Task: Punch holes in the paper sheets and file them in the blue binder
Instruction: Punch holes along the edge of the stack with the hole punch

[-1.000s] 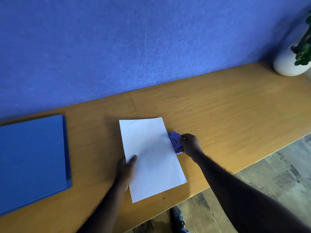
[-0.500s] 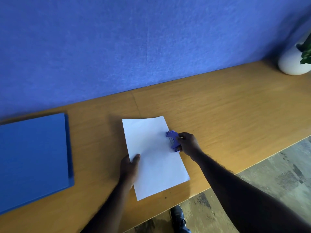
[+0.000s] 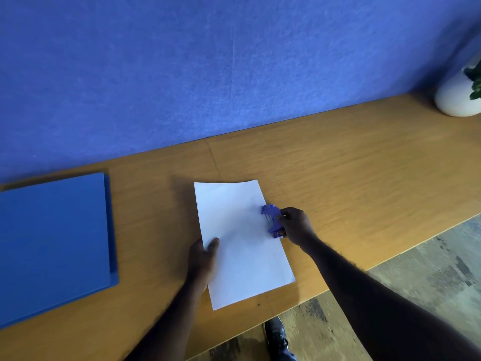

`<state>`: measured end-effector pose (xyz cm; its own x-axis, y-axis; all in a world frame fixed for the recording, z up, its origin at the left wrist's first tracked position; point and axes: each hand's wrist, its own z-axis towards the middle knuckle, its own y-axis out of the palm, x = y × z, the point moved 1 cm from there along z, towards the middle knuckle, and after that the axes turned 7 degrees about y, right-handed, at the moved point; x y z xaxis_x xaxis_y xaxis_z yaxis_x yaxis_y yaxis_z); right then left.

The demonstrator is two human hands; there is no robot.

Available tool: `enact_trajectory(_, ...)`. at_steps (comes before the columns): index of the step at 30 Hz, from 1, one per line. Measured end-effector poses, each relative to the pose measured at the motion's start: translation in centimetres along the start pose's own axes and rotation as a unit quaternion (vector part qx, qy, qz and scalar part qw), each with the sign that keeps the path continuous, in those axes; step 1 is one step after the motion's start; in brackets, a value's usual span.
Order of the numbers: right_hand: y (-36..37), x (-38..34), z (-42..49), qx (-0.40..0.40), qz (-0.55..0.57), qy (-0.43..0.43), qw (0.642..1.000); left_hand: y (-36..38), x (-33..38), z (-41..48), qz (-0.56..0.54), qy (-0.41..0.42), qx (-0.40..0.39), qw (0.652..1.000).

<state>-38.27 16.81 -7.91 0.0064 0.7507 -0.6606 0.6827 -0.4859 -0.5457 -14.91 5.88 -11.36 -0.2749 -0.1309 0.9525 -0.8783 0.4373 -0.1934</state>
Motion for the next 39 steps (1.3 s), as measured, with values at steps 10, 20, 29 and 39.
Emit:
enact_trajectory(10, 0.2, 0.7, -0.6, -0.011, 0.014, 0.006, 1.0, -0.2, 0.1, -0.3, 0.0, -0.001, 0.006, 1.0)
enact_trajectory(20, -0.2, 0.7, -0.6, -0.019, -0.027, 0.004, 0.999, -0.2, 0.1, -0.5, 0.014, 0.005, 0.003, 1.0)
enact_trajectory(29, -1.2, 0.6, -0.3, -0.044, 0.03, 0.081, 0.995, -0.1, 0.6, -0.4, 0.071, 0.028, 0.032, 0.997)
enact_trajectory(39, -2.0, 0.2, 0.5, -0.062, -0.01, 0.136, 0.989, -0.3, 1.2, -0.3, 0.098, -0.002, 0.016, 0.995)
